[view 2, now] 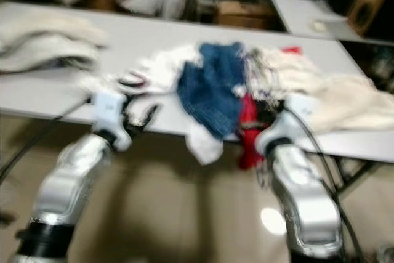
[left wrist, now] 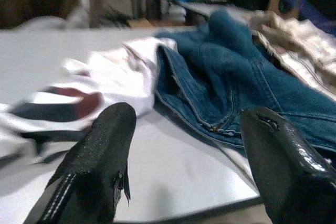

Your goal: Hang hanger

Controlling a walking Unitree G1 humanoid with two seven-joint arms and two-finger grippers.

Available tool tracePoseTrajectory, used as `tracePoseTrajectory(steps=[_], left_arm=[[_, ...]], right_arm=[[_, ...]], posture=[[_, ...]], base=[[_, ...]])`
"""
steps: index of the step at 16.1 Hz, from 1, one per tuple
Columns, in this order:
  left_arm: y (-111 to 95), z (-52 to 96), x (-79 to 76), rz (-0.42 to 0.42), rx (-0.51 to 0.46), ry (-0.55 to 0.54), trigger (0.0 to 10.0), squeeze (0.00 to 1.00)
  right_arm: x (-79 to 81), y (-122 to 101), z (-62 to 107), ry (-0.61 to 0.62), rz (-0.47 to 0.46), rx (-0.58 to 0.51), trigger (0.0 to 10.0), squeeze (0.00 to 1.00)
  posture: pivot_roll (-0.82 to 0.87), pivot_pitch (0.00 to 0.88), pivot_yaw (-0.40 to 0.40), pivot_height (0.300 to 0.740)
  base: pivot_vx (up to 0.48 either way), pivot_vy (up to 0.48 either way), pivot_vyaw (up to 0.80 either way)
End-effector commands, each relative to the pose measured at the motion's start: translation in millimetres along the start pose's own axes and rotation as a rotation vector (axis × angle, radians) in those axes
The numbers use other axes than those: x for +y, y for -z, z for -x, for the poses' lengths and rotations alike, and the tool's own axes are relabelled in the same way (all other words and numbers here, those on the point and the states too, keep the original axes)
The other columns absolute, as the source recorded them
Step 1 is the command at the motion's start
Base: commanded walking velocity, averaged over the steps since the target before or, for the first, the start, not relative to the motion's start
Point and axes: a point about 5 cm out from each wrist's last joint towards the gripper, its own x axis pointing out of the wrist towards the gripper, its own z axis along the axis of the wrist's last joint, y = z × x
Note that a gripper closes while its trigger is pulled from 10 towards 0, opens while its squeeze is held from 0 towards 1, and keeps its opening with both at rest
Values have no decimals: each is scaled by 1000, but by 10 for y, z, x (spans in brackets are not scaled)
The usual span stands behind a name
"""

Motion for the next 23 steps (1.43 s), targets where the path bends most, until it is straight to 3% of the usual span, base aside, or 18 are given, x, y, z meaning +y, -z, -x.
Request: tracePoseTrajectory(steps=[1,5,9,14,15,18,19,23], left_arm=[[-76,-59,-136,-11,-28,49,10000,0],[-24,-26,-46,-25,-9,40,10000,0],[-21,-120,-148,-71,9,139,10000,0],[71,-121,-99,-32,9,143,10000,0],[89,-128,-117,10,-10,185,10000,1000],[151,-173,-120,-30,16,261,10000,1000],[184,-240,-125,-56,33,333,10000,1000],[219,-426,-108,-62,63,350,10000,1000]], right_arm=[[-117,-33,24,46,21,-14,10000,0],[-104,-4,51,47,3,-21,10000,0],[-122,-56,68,36,52,-46,10000,0],[-199,21,167,65,64,-11,10000,0],[-270,24,116,71,65,-6,10000,0],[-274,74,81,75,61,15,10000,0],[-261,104,92,86,54,23,10000,0],[-270,189,136,107,32,45,10000,0]], posture=[[-126,0,-46,740],[-124,0,-47,740],[-169,0,12,740],[-166,0,-22,740],[-159,0,-19,740],[-173,0,0,740],[-183,0,19,740],[-205,0,41,740]], base=[[319,0,0],[317,0,0],[292,0,0],[110,0,0],[0,0,0],[0,0,0],[0,0,0],[0,0,0]])
